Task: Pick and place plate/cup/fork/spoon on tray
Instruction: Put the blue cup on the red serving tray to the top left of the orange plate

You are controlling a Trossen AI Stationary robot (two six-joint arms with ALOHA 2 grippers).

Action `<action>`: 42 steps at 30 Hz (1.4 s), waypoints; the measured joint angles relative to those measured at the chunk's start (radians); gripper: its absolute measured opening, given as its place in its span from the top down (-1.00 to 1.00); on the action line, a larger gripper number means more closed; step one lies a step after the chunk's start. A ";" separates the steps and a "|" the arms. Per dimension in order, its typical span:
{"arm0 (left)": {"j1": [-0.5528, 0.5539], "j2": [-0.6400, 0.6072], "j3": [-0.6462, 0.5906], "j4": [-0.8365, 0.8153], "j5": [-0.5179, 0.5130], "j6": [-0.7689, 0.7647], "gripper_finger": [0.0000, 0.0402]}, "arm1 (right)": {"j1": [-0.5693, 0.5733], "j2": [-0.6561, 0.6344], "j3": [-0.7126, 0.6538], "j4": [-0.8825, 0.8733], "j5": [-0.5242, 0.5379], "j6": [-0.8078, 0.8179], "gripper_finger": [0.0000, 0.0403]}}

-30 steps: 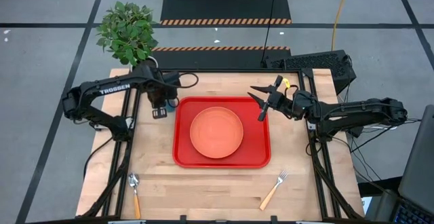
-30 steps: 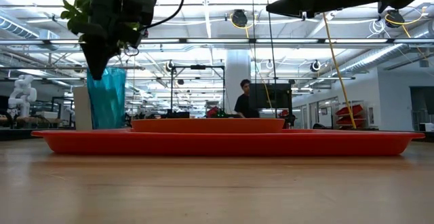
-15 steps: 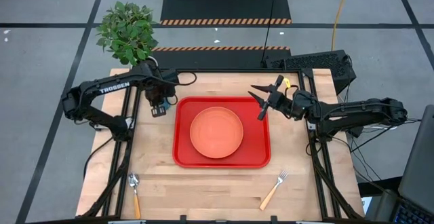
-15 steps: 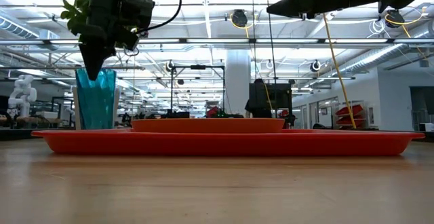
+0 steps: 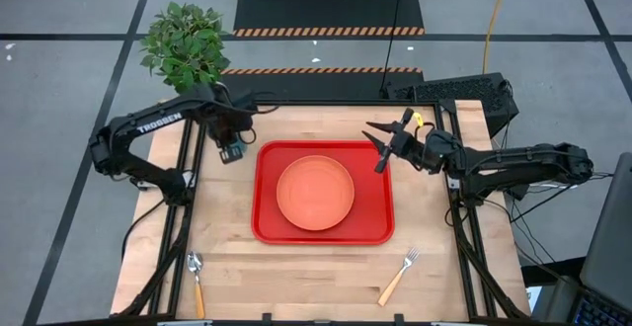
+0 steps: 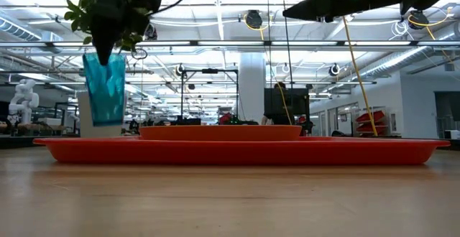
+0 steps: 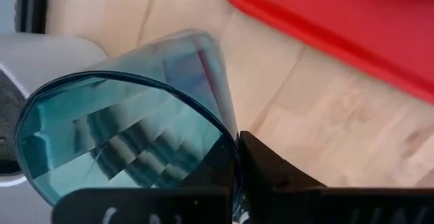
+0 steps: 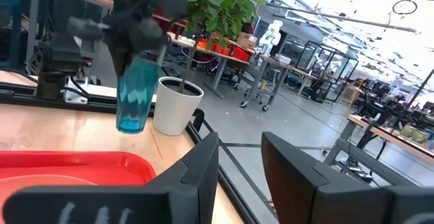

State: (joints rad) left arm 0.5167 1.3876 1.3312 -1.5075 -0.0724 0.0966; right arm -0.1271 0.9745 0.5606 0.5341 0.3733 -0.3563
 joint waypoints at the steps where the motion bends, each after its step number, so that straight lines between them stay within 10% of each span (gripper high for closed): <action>1: 0.000 0.000 0.018 -0.005 0.006 -0.007 0.96 | -0.003 0.000 0.000 -0.001 0.000 0.001 0.47; 42: -0.199 0.349 0.343 -0.063 0.068 -0.177 0.96 | -0.076 0.000 0.000 -0.040 -0.008 0.027 0.47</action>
State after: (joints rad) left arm 0.3176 1.7363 1.6745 -1.5701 -0.0049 -0.0799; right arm -0.2028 0.9745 0.5610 0.4942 0.3653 -0.3294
